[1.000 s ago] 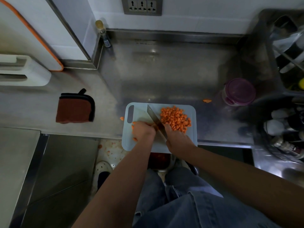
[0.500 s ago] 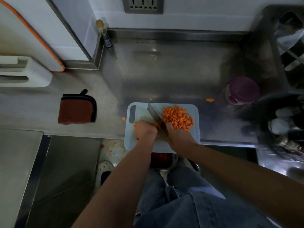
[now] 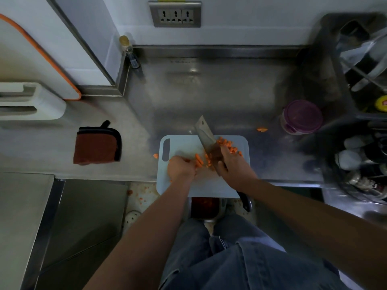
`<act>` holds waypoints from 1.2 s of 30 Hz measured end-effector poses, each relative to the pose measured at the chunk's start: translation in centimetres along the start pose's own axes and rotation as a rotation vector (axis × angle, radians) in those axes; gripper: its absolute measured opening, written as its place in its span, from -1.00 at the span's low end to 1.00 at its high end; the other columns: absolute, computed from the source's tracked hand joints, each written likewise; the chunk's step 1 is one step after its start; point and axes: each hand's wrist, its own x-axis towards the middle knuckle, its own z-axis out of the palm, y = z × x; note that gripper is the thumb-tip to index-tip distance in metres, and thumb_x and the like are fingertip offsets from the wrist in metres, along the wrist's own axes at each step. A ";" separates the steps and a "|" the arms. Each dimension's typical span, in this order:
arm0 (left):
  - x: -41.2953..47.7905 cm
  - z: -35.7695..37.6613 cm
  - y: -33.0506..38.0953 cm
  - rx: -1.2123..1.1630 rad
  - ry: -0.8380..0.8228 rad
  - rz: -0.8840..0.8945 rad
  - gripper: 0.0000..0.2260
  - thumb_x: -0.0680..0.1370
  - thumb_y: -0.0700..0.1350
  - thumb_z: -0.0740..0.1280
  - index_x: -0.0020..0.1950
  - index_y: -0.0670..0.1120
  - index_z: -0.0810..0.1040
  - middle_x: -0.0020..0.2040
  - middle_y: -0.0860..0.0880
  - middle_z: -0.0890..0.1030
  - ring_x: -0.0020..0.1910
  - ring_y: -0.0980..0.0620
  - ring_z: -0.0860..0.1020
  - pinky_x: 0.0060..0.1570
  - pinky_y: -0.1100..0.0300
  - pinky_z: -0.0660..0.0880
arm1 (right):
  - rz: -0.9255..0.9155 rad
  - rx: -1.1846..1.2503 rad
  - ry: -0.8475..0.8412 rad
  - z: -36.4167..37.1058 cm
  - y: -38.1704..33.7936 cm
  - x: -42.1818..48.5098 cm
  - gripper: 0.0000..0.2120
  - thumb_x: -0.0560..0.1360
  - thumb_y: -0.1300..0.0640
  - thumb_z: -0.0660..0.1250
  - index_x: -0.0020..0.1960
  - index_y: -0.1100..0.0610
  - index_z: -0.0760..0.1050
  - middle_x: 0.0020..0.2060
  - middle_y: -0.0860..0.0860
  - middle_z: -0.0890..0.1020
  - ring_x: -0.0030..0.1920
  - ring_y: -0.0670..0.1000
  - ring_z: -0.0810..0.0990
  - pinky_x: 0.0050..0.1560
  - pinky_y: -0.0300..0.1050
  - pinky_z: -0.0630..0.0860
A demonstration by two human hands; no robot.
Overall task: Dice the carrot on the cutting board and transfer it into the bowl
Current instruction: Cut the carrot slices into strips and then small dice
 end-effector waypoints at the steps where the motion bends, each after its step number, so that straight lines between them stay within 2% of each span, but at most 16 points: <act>1: -0.1 -0.1 0.0 0.040 0.029 0.041 -0.73 0.52 0.06 0.38 -0.12 -0.14 0.67 -0.19 -0.09 0.69 -0.12 -0.07 0.65 -0.12 0.14 0.49 | 0.009 0.006 -0.002 0.1 0.1 -0.2 -0.63 0.60 0.21 0.12 0.39 0.15 0.21 -0.27 0.05 0.52 -0.35 -0.02 0.46 -0.32 -0.13 0.30; 3: -0.3 -0.3 -0.2 0.135 0.096 0.229 -0.86 0.53 -0.08 0.37 0.03 -0.10 0.60 -0.04 -0.07 0.64 -0.06 -0.06 0.60 -0.06 0.11 0.49 | 0.036 0.003 0.000 0.0 0.3 -0.5 -0.71 0.60 0.21 0.12 0.31 0.17 0.26 -0.32 -0.01 0.48 -0.37 -0.06 0.45 -0.39 -0.19 0.26; 6: 0.4 -0.3 -0.5 0.416 0.079 0.649 -0.69 0.49 -0.28 0.30 0.21 -0.05 0.53 0.14 -0.09 0.47 0.07 -0.07 0.50 0.08 0.03 0.50 | 0.055 0.011 -0.008 -0.1 0.6 -0.8 -0.74 0.60 0.20 0.11 0.28 0.17 0.28 -0.34 0.02 0.50 -0.39 -0.04 0.46 -0.44 -0.13 0.28; 8: 0.9 -0.4 -0.3 0.589 0.047 0.770 -0.69 0.52 -0.28 0.26 0.23 -0.07 0.55 0.17 -0.10 0.44 0.14 -0.08 0.44 0.14 0.00 0.47 | 0.062 0.033 -0.023 -0.4 0.6 -0.9 -0.78 0.60 0.20 0.11 0.24 0.16 0.29 -0.35 0.06 0.53 -0.42 0.02 0.48 -0.45 0.00 0.39; 9: 1.0 -0.4 -0.1 0.650 0.039 0.785 -0.71 0.53 -0.28 0.24 0.21 -0.09 0.57 0.15 -0.10 0.46 0.15 -0.09 0.44 0.14 0.01 0.47 | 0.064 0.035 -0.024 -0.4 0.6 -1.0 -0.78 0.60 0.20 0.11 0.24 0.16 0.29 -0.38 0.05 0.51 -0.45 0.01 0.47 -0.47 -0.02 0.39; 12: 0.8 -0.7 0.2 0.717 0.049 0.777 -0.76 0.55 -0.28 0.21 0.14 -0.13 0.57 0.09 -0.11 0.50 0.12 -0.09 0.46 0.11 0.06 0.44 | 0.067 -0.024 -0.029 -0.2 0.4 -1.3 -0.74 0.60 0.20 0.11 0.28 0.18 0.27 -0.41 -0.01 0.43 -0.46 -0.07 0.39 -0.50 -0.18 0.21; 16: 0.0 -0.7 -0.2 0.688 0.066 0.730 -0.83 0.53 -0.30 0.23 0.05 -0.15 0.56 0.05 -0.12 0.50 0.07 -0.09 0.49 0.06 0.07 0.45 | 0.060 -0.022 -0.080 0.8 0.3 -1.2 -0.79 0.60 0.14 0.12 0.22 0.09 0.25 -0.31 0.05 0.54 -0.35 0.03 0.52 -0.35 0.02 0.50; 17: -0.3 -0.6 -0.3 0.672 0.071 0.710 -0.84 0.53 -0.31 0.25 0.04 -0.15 0.56 0.04 -0.12 0.50 0.07 -0.10 0.50 0.04 0.07 0.45 | 0.056 -0.028 -0.089 1.0 0.3 -1.2 -0.78 0.60 0.12 0.12 0.23 0.08 0.25 -0.31 0.04 0.54 -0.34 0.04 0.53 -0.34 0.01 0.49; 20: -1.1 -0.4 -0.6 0.633 0.084 0.656 -0.85 0.52 -0.29 0.26 0.03 -0.14 0.55 0.07 -0.13 0.51 0.07 -0.13 0.52 0.03 0.02 0.46 | 0.033 -0.075 -0.091 1.5 0.1 -1.2 -0.81 0.60 0.12 0.13 0.20 0.09 0.23 -0.35 -0.01 0.45 -0.37 0.02 0.46 -0.41 -0.16 0.27; 22: -1.4 -0.3 -0.7 0.599 0.090 0.643 -0.87 0.51 -0.22 0.30 0.05 -0.13 0.53 0.08 -0.13 0.52 0.07 -0.14 0.53 0.04 -0.01 0.45 | 0.019 -0.104 -0.080 1.6 0.0 -1.1 -0.84 0.60 0.12 0.14 0.17 0.08 0.24 -0.34 -0.02 0.45 -0.37 -0.01 0.44 -0.43 -0.21 0.22; 24: -1.5 -0.1 -0.8 0.579 0.100 0.638 -0.88 0.51 -0.16 0.32 0.04 -0.12 0.54 0.06 -0.11 0.52 0.04 -0.13 0.54 0.04 0.01 0.43 | 0.002 -0.104 -0.085 1.6 -0.2 -1.1 -0.84 0.61 0.11 0.14 0.17 0.07 0.25 -0.30 0.00 0.48 -0.34 -0.02 0.47 -0.39 -0.21 0.30; 27: -1.2 0.2 -1.1 0.539 0.101 0.611 -0.89 0.52 -0.23 0.29 -0.02 -0.12 0.59 0.02 -0.10 0.55 -0.01 -0.11 0.56 0.06 0.01 0.46 | -0.006 -0.139 -0.113 1.7 -0.6 -1.0 -0.81 0.60 0.13 0.16 0.19 0.09 0.26 -0.23 0.02 0.52 -0.26 0.04 0.54 -0.26 -0.08 0.45; 29: -1.1 0.3 -1.3 0.494 0.105 0.589 -0.88 0.52 -0.25 0.29 -0.06 -0.10 0.61 -0.02 -0.08 0.56 -0.06 -0.08 0.57 0.04 0.00 0.49 | 0.007 -0.160 -0.134 1.7 -0.9 -0.9 -0.80 0.58 0.16 0.17 0.19 0.12 0.26 -0.21 0.05 0.50 -0.22 0.08 0.54 -0.22 -0.04 0.46; 33: -0.8 0.5 -1.4 0.454 0.093 0.573 -0.90 0.53 -0.20 0.31 -0.10 -0.07 0.62 -0.07 -0.03 0.55 -0.12 -0.04 0.55 0.02 0.04 0.51 | 0.026 -0.150 -0.168 2.0 -1.5 -0.8 -0.75 0.56 0.22 0.17 0.22 0.15 0.24 -0.24 0.03 0.49 -0.25 0.05 0.52 -0.27 -0.09 0.45; 36: -0.6 0.6 -1.5 0.447 0.083 0.559 -0.90 0.53 -0.23 0.31 -0.05 -0.09 0.61 -0.05 -0.02 0.56 -0.09 -0.03 0.56 -0.02 0.07 0.53 | 0.053 -0.137 -0.177 2.3 -1.6 -0.7 -0.71 0.55 0.23 0.18 0.24 0.14 0.24 -0.16 0.11 0.55 -0.17 0.11 0.58 -0.12 0.07 0.58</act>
